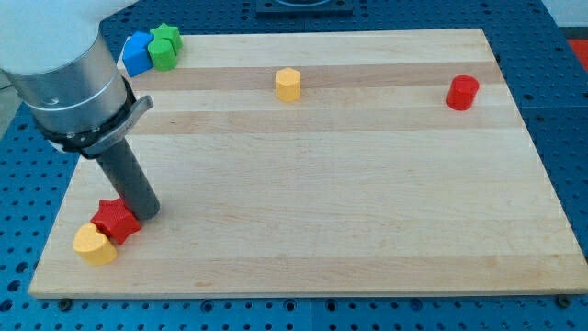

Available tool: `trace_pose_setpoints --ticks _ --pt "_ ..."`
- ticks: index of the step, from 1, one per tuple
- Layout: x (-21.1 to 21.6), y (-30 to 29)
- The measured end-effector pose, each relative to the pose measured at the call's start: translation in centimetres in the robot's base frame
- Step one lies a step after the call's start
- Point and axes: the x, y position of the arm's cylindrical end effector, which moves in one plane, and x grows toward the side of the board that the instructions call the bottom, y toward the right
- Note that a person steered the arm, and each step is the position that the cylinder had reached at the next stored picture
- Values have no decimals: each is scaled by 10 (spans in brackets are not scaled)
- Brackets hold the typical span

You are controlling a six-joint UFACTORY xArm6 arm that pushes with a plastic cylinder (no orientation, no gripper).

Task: Move the yellow hexagon towards the red star

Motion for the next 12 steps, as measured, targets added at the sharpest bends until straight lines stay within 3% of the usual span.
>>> trace_pose_setpoints --ticks 2,3,4,6,7,12 --pt "-17 14" --pt "-68 49" --pt "-120 102" --pt "-182 219" --pt "-216 204" --pt "-213 50"
